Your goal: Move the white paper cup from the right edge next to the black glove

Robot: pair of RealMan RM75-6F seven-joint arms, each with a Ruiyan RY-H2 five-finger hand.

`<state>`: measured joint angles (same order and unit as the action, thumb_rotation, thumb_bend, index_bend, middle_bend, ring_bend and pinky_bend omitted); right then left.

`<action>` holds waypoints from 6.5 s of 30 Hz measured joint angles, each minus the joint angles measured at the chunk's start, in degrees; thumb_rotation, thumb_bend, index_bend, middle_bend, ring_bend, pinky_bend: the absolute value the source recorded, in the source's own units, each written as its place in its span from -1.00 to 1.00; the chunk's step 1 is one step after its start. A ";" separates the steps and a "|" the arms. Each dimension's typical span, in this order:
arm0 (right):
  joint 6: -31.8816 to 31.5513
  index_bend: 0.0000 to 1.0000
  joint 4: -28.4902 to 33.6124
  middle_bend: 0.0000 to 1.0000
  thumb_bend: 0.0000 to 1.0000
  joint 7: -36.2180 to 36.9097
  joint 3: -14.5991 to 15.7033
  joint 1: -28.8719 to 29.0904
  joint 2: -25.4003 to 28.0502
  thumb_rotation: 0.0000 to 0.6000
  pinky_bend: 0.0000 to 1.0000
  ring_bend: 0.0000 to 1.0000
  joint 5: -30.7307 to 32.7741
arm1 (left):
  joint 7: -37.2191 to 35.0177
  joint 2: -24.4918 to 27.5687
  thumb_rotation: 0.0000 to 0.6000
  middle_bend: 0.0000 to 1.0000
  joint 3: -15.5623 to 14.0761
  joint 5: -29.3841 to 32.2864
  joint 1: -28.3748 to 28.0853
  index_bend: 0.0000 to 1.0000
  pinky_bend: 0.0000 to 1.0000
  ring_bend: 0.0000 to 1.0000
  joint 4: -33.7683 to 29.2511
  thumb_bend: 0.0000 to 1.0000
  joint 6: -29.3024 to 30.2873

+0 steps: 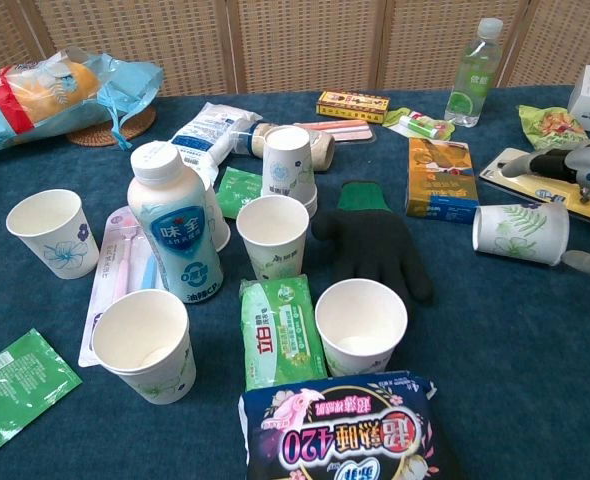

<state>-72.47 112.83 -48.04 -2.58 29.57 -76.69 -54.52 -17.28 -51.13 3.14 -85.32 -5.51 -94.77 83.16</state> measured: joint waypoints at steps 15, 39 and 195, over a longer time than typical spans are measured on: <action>-3.51 -0.96 0.81 -1.00 -0.26 -6.54 -1.01 1.69 -3.12 0.95 -1.00 -1.00 5.86 | -0.80 -0.46 1.00 -0.89 0.22 0.16 -0.55 -1.00 -0.97 -0.88 0.87 -0.17 -0.60; -0.28 -0.90 0.34 -1.00 -0.26 -4.13 0.12 3.99 -1.11 0.92 -1.00 -1.00 5.27 | -0.58 -0.72 1.00 -0.89 -0.04 0.10 -0.54 -1.00 -0.97 -0.88 0.77 -0.16 -0.51; 9.56 -0.22 -13.19 -1.00 -0.21 7.50 1.89 7.43 0.29 1.00 -1.00 -1.00 9.05 | -0.32 0.32 1.00 -0.90 -0.10 -0.92 1.37 -1.00 -0.97 -0.88 -0.95 -0.18 2.82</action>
<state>-62.91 99.64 -40.53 -0.69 37.00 -76.41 -45.47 -17.59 -50.81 3.03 -86.25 -4.14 -95.71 85.98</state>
